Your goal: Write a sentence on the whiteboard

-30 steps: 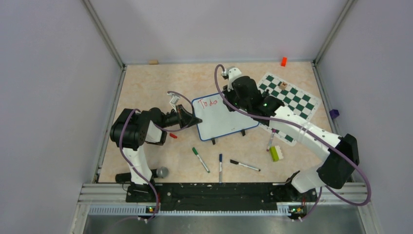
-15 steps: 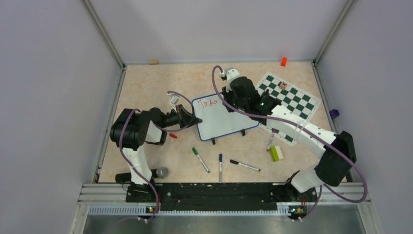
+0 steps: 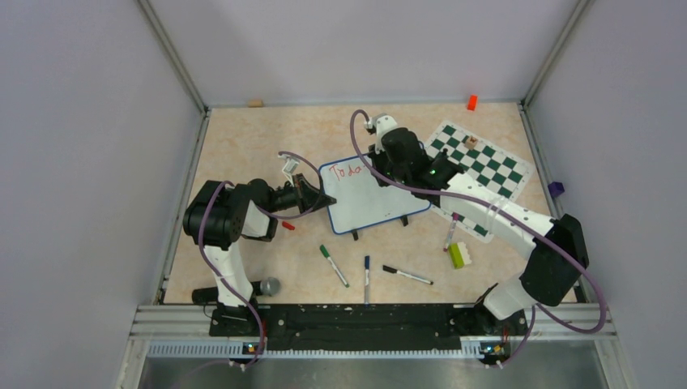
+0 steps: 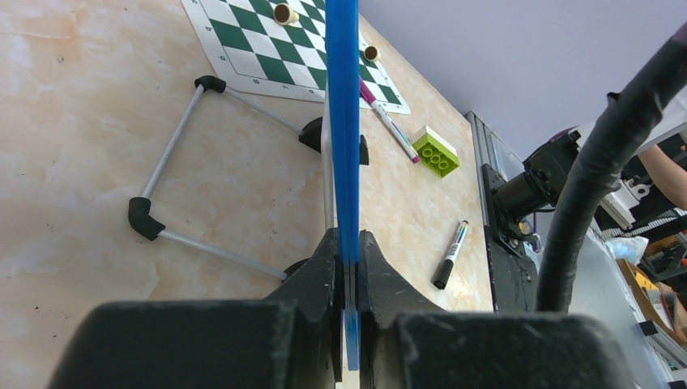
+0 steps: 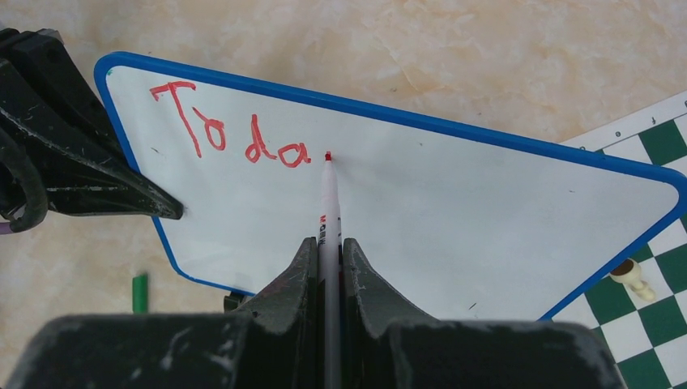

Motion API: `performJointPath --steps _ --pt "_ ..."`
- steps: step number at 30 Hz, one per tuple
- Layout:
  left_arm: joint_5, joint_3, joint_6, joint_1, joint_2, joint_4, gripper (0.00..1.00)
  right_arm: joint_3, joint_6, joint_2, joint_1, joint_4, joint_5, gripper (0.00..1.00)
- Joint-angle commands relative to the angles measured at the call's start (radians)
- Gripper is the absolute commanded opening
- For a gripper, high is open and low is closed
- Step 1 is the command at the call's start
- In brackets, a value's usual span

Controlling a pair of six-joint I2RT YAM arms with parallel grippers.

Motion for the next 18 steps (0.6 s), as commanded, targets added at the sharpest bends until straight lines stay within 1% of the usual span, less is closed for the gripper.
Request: performJointPath --steps 1,18 --pt "0.063 -0.003 0.067 -0.011 0.004 0.094 0.00 0.007 0.001 0.008 -0.013 0.040 0.009 0.00" --pt "0.064 -0.005 0.067 -0.011 -0.001 0.094 0.00 -0.028 0.018 -0.018 -0.013 0.010 0.001 0.00"
